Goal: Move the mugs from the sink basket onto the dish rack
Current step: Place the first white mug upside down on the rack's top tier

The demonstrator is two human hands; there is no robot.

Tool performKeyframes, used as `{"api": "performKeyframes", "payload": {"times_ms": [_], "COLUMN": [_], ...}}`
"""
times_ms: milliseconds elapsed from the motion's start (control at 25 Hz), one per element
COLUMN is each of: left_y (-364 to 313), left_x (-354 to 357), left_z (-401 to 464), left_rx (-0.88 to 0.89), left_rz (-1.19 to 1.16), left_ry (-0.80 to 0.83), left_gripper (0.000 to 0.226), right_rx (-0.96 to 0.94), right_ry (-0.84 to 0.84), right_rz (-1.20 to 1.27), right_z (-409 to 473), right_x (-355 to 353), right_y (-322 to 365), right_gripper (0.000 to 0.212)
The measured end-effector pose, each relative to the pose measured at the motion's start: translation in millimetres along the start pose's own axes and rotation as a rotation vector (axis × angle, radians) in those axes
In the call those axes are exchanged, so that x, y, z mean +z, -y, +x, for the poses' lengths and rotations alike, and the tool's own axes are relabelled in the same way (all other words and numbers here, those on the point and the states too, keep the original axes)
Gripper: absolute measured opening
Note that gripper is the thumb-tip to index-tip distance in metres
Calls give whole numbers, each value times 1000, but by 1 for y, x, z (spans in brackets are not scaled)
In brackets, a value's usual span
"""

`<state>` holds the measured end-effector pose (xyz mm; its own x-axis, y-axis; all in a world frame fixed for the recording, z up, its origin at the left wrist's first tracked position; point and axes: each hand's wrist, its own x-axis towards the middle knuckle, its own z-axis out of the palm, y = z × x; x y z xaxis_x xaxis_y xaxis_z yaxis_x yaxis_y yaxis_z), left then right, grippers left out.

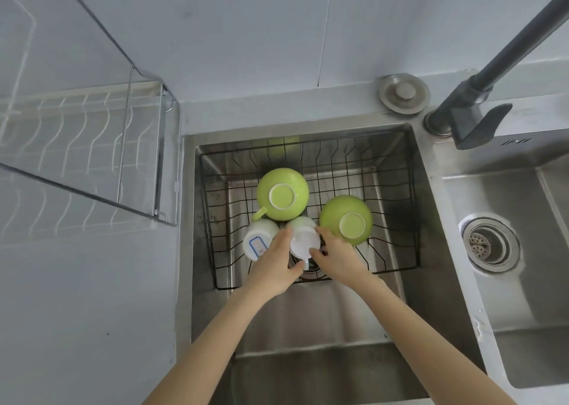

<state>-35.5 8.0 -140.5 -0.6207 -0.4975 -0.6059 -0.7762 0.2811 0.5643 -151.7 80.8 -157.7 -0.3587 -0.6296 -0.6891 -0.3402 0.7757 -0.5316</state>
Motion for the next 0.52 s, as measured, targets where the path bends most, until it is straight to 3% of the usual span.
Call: {"api": "performKeyframes", "payload": {"times_ms": [520], "left_y": [10], "left_x": [20], "left_z": [21], "left_rx": [-21], "left_rz": [-90], "left_ry": [-23], "left_gripper": [70], "right_rx": [36], "right_ry": [31], "right_rz": [116], "right_z": [17], "right_x": [6], "right_y": [-4], "right_gripper": [59]}}
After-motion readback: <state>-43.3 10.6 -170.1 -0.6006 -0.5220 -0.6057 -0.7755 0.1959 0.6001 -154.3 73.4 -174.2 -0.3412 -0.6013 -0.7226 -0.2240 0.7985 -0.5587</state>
